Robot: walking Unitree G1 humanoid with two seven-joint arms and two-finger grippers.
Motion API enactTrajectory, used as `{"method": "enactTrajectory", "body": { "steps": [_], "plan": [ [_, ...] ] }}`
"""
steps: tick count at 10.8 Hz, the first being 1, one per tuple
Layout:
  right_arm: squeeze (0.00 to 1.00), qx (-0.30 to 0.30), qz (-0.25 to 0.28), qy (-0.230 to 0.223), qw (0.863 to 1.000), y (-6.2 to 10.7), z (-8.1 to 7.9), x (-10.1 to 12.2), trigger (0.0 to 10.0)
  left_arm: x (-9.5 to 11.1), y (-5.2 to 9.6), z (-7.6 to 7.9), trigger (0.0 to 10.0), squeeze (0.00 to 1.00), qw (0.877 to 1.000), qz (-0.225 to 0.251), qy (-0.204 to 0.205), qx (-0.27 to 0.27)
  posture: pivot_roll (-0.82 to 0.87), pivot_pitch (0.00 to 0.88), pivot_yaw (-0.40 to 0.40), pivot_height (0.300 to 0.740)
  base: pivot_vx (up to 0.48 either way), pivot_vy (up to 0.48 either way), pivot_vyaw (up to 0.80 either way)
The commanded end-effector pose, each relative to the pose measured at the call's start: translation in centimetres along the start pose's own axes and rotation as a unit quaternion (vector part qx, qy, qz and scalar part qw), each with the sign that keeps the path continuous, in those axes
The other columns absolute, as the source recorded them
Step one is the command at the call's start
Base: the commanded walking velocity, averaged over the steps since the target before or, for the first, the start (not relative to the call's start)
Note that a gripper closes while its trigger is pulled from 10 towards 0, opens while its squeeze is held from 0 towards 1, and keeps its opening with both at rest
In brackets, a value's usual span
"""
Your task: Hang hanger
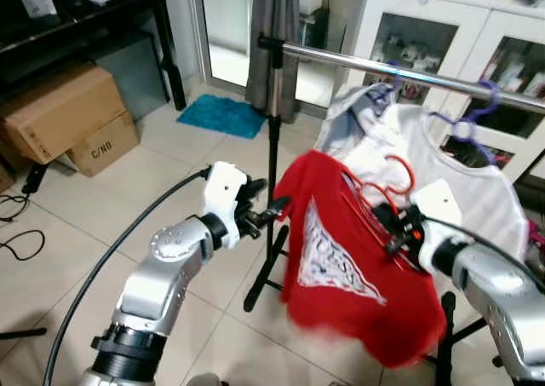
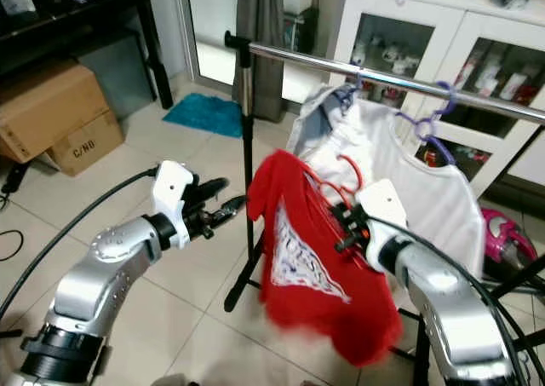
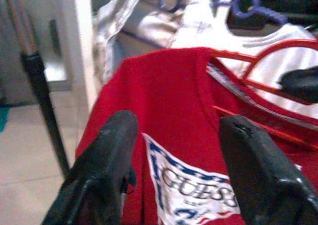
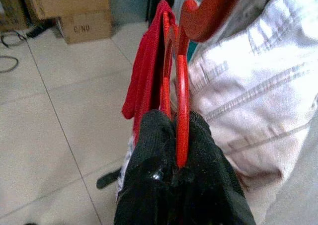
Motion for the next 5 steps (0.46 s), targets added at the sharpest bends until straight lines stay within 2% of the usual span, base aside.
{"method": "enactTrajectory", "body": {
  "steps": [1, 2, 4, 5],
  "plan": [
    [0.0, 0.036, 0.056, 0.019, 0.998, -0.6, -1.9, 3.2, 0.0, 0.8, -0.5, 0.5, 10.0, 1.0, 0.999, 0.003, 0.003, -0.034, 0.01, 0.0, -0.031, 0.74, 0.0, 0.0, 0.0],
    [0.0, 0.046, 0.075, 0.028, 0.996, -1.1, -2.8, 4.4, 0.0, 0.5, -1.0, 1.1, 10.0, 1.0, 0.998, -0.003, 0.022, -0.055, 0.0, 0.0, -0.03, 0.74, 0.0, 0.0, 0.0],
    [0.0, 0.07, 0.108, 0.046, 0.991, -1.5, -4.3, 6.3, 0.0, -0.4, -2.3, -0.4, 10.0, 1.0, 0.999, -0.031, 0.007, -0.01, 0.0, 0.0, -0.027, 0.74, 0.0, 0.0, 0.0],
    [0.0, 0.077, 0.117, 0.043, 0.989, -1.6, -4.7, 6.9, 0.0, 0.1, -2.7, -0.7, 10.0, 1.0, 1.0, -0.026, 0.003, -0.007, -0.01, 0.0, -0.023, 0.74, 0.0, 0.0, 0.0]
  ]
}}
Point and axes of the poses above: a point about 5 cm out from each wrist's last joint towards the gripper, its own y axis pointing back from the gripper into the wrist, its own x axis along the axis of the wrist's last joint, z = x × y, the point moved 6 cm from there along -y, pointing out of the wrist towards the gripper, and after that the axes turned 4 degrees about -y, right-handed, at the moved point
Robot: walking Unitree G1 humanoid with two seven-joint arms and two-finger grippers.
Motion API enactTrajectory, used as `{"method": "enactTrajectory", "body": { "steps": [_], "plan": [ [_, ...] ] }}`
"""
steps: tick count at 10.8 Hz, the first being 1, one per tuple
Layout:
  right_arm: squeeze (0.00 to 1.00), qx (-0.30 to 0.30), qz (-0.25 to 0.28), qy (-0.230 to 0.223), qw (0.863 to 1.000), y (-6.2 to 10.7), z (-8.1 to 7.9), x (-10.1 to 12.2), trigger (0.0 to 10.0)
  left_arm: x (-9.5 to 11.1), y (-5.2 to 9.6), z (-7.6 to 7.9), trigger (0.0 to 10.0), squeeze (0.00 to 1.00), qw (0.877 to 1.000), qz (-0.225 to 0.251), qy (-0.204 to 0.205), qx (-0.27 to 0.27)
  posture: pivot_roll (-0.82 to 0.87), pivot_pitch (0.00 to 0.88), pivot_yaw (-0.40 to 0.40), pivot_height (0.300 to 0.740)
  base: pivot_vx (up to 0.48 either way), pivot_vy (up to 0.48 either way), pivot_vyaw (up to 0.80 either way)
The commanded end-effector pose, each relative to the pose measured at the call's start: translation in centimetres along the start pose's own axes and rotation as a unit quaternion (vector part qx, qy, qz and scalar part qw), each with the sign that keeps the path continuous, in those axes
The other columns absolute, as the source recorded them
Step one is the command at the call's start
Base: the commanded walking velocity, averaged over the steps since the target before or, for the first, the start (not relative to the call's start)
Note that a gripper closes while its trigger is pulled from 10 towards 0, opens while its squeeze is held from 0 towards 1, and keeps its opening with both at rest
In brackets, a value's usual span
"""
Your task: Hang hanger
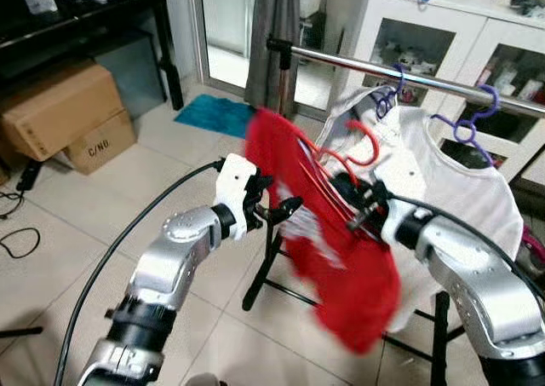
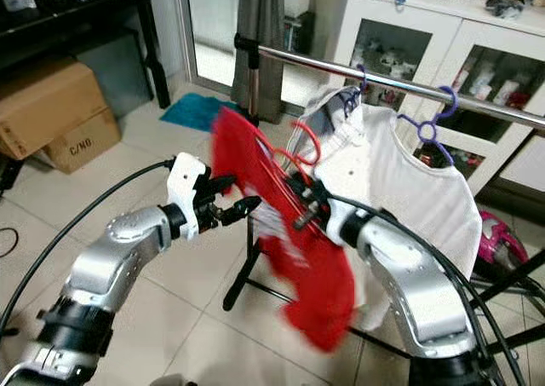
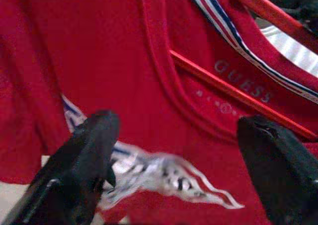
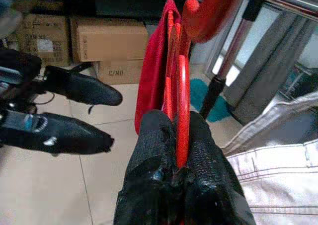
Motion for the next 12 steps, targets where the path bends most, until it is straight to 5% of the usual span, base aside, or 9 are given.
{"method": "enactTrajectory", "body": {
  "steps": [1, 2, 5, 6, 7, 12],
  "plan": [
    [0.0, 0.008, 0.024, 0.012, 1.0, -0.1, -0.2, 1.4, 0.0, 1.2, -0.5, 0.0, 10.0, 0.69, 1.0, 0.013, -0.019, 0.0, -0.01, 0.0, -0.022, 0.74, 0.0, 0.0, 0.0],
    [0.0, 0.018, 0.027, 0.011, 0.999, -0.2, -0.4, 1.5, 0.0, 2.1, -0.9, -0.1, 10.0, 0.0, 0.999, 0.031, -0.026, -0.001, -0.01, 0.0, -0.02, 0.74, 0.0, 0.0, 0.0],
    [0.0, 0.037, 0.042, 0.006, 0.998, -0.4, -0.8, 2.2, 0.0, 2.6, -1.5, -1.0, 10.0, 0.0, 0.998, 0.04, -0.044, 0.024, -0.01, 0.0, -0.018, 0.74, 0.0, 0.0, 0.0],
    [0.0, 0.049, 0.053, 0.005, 0.997, -0.3, -1.0, 2.7, 0.0, 3.2, -1.6, -2.2, 3.8, 0.0, 0.995, 0.061, -0.048, 0.059, -0.01, 0.0, -0.019, 0.74, 0.0, 0.0, 0.0],
    [0.0, 0.055, 0.057, 0.005, 0.997, -0.3, -1.1, 2.9, 0.0, 4.1, -1.6, -2.5, 0.0, 0.0, 0.994, 0.081, -0.043, 0.063, -0.01, 0.0, -0.019, 0.74, 0.0, 0.0, 0.0],
    [0.0, 0.047, 0.042, 0.004, 0.998, -0.2, -0.3, 1.7, 0.0, 3.4, -1.4, -1.5, 0.0, 0.0, 0.994, 0.071, -0.075, 0.028, -0.01, 0.0, -0.017, 0.74, 0.0, 0.0, 0.0]
  ]
}}
Point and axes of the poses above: a point about 5 cm out from each wrist's last joint towards the gripper, its own y axis pointing back from the gripper into the wrist, its own x axis along the axis of the wrist's last joint, z = x × y, the point moved 6 cm from there along -y, pointing out of the wrist towards the gripper, and after that the axes turned 4 degrees about -y, right-handed, at the moved point
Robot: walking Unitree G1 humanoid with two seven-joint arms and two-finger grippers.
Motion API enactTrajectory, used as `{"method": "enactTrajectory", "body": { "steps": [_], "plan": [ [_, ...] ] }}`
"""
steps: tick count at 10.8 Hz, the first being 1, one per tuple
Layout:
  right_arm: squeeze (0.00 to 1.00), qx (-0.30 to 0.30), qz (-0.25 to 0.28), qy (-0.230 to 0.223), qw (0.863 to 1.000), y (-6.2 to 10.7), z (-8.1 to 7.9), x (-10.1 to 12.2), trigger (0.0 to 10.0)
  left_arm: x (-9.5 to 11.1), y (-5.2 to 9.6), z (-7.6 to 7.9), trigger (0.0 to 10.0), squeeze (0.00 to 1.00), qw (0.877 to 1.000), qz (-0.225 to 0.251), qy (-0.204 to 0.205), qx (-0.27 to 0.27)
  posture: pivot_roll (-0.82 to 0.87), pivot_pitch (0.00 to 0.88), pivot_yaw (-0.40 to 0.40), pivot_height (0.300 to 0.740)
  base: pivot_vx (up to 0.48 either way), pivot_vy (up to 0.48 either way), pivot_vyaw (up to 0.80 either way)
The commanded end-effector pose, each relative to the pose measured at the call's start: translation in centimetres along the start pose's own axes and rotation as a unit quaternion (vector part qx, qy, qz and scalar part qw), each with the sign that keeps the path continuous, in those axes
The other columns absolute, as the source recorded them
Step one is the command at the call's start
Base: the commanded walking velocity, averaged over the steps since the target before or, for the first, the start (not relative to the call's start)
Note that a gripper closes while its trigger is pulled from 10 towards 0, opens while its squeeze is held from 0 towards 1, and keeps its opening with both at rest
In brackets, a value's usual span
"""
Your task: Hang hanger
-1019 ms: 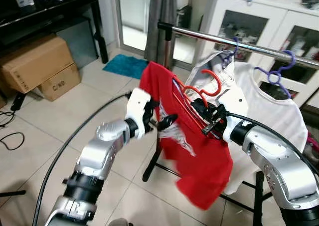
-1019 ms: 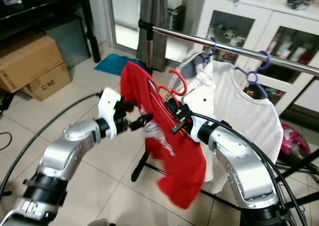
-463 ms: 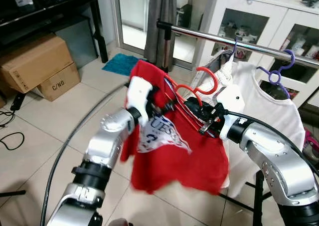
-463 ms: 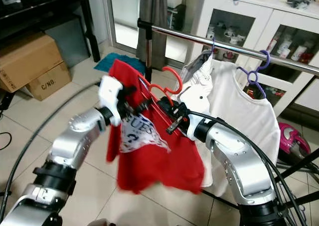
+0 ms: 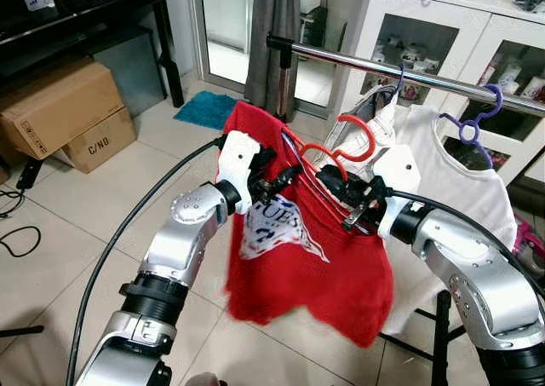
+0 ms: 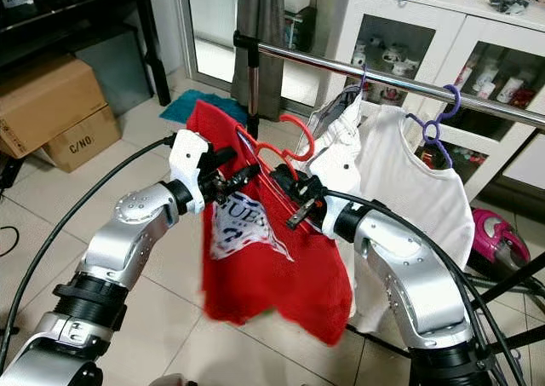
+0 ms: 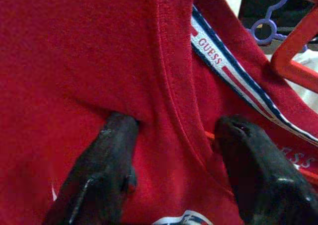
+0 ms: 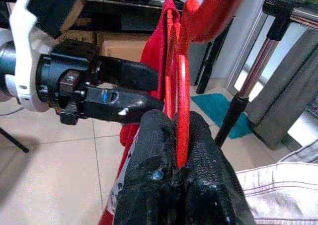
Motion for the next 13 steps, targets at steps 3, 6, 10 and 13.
{"method": "enactTrajectory", "body": {
  "steps": [3, 6, 10, 13],
  "plan": [
    [0.0, -0.012, 0.01, 0.008, 1.0, 0.2, 0.9, 0.5, 0.0, 0.8, 0.0, 0.3, 0.0, 0.0, 1.0, 0.013, -0.014, -0.003, 0.0, 0.0, -0.019, 0.74, 0.0, 0.0, 0.0],
    [0.0, -0.015, 0.007, 0.009, 1.0, 0.2, 1.0, 0.4, 0.0, 0.8, 0.1, 0.1, 0.0, 0.0, 1.0, 0.017, -0.01, 0.005, 0.0, 0.0, -0.021, 0.74, 0.0, 0.0, 0.0],
    [0.0, -0.025, 0.009, 0.01, 1.0, 0.1, 1.5, 0.5, 0.0, 0.9, 0.2, 0.1, 0.0, 0.0, 1.0, 0.019, -0.004, 0.004, 0.0, 0.0, -0.02, 0.74, 0.0, 0.0, 0.0],
    [0.0, -0.029, 0.009, 0.01, 0.999, 0.1, 1.7, 0.5, 0.0, 1.2, 0.3, -0.4, 0.0, 0.0, 1.0, 0.026, -0.002, 0.014, 0.0, 0.0, -0.021, 0.74, 0.0, 0.0, 0.0]
  ]
}}
Point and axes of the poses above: a point about 5 cm out from each wrist's last joint towards the gripper, its own y axis pointing back from the gripper into the wrist, its own x axis along the axis of the wrist's last joint, z = x × y, the point moved 6 cm from there along -y, pointing out of the wrist towards the gripper, and after that the axes turned 4 degrees about -y, right-handed, at the moved point
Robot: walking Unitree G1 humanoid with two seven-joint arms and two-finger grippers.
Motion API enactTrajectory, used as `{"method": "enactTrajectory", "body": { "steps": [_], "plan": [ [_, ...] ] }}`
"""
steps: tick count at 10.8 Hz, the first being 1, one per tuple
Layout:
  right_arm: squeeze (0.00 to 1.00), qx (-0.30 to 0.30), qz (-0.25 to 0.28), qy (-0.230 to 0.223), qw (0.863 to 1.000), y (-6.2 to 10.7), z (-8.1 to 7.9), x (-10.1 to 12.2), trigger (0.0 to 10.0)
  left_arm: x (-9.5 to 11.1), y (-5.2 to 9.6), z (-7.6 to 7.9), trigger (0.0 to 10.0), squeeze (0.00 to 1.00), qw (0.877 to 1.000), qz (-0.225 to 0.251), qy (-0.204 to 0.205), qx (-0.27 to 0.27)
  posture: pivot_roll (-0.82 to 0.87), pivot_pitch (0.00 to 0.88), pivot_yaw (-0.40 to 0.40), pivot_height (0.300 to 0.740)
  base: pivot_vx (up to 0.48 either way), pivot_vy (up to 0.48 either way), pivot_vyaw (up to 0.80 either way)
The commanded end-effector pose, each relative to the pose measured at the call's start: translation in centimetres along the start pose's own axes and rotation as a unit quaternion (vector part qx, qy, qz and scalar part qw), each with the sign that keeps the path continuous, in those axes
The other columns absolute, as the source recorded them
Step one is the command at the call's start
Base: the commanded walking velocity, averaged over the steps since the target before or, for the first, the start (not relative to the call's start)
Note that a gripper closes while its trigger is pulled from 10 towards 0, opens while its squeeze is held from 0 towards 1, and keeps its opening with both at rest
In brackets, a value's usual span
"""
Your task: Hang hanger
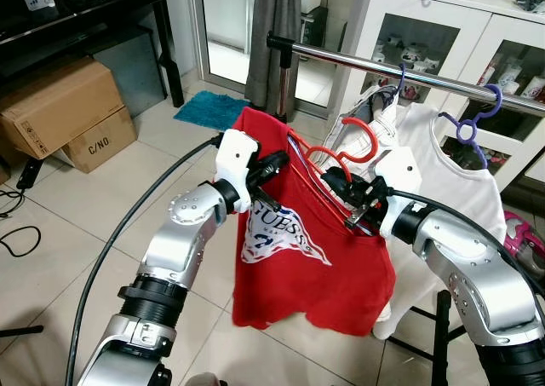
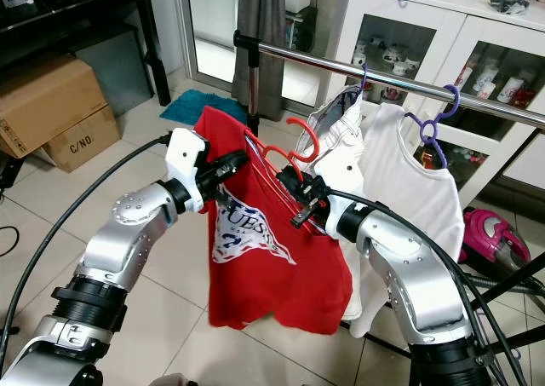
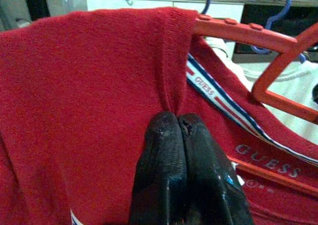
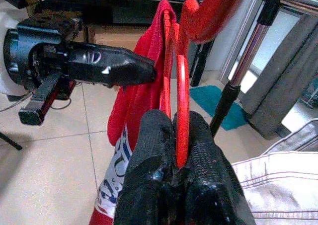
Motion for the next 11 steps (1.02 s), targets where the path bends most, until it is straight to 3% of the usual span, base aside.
{"method": "enactTrajectory", "body": {
  "steps": [1, 3, 4, 5, 6, 8, 9, 10, 11],
  "plan": [
    [0.0, -0.031, 0.009, 0.016, 0.999, 0.3, 1.7, 0.9, 0.0, 1.3, 0.2, -0.3, 0.0, 0.0, 1.0, 0.027, 0.001, 0.004, 0.0, 0.0, -0.021, 0.74, 0.0, 0.0, 0.0],
    [0.0, -0.086, -0.044, 0.032, 0.995, 0.8, 4.0, -1.1, 0.0, 2.9, 1.0, 0.9, 0.0, 0.0, 0.996, 0.061, 0.016, -0.056, 0.0, 0.0, -0.021, 0.74, 0.0, 0.0, 0.0],
    [0.0, -0.086, -0.059, 0.038, 0.994, 1.0, 4.2, -1.6, 0.0, 3.1, 1.4, 1.3, 0.0, 0.0, 0.995, 0.061, 0.013, -0.082, 0.0, 0.0, -0.021, 0.74, 0.0, 0.0, 0.0],
    [0.0, -0.065, -0.082, 0.049, 0.993, 1.6, 4.0, -2.4, 0.0, 4.4, 1.8, 0.2, 0.0, 0.0, 0.994, 0.077, 0.013, -0.075, 0.0, 0.0, -0.022, 0.74, 0.0, 0.0, 0.0],
    [0.0, -0.042, -0.087, 0.055, 0.994, 2.0, 3.5, -2.6, 0.0, 5.1, 1.8, -1.9, 0.0, 0.0, 0.996, 0.079, -0.001, -0.034, 0.0, 0.0, -0.02, 0.74, 0.0, 0.0, 0.0],
    [0.0, -0.031, -0.063, 0.047, 0.996, 2.4, 3.5, -1.6, 0.0, 4.3, 2.1, -3.7, 0.0, 0.0, 0.999, 0.041, -0.022, -0.007, 0.0, 0.0, -0.017, 0.74, 0.0, 0.0, 0.0],
    [0.0, -0.041, -0.05, 0.042, 0.997, 2.2, 3.6, -1.1, 0.0, 2.7, 1.9, -2.5, 10.0, 0.0, 1.0, 0.014, -0.016, -0.02, 0.0, 0.0, -0.01, 0.74, 0.0, 0.0, 0.0],
    [0.0, -0.045, -0.046, 0.041, 0.997, 2.0, 3.6, -1.0, 0.0, 2.6, 1.7, -1.9, 10.0, 0.0, 0.999, 0.019, -0.005, -0.028, 0.0, 0.0, -0.01, 0.74, 0.0, 0.0, 0.0],
    [0.0, -0.063, -0.033, 0.04, 0.997, 1.3, 3.6, -0.6, 0.0, 2.3, 1.7, 1.2, 10.0, 1.0, 0.993, 0.05, 0.053, -0.095, -0.01, 0.0, -0.013, 0.74, 0.0, 0.0, 0.0]
  ]
}}
Point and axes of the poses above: a point about 5 cm out from each wrist's last joint towards the gripper, its own y axis pointing back from the gripper into the wrist, its own x axis along the axis of the wrist's last joint, z = x × y, the point moved 6 cm from there along -y, pointing out of the wrist towards the gripper, and after that the axes turned 4 degrees about -y, right-handed, at the moved point
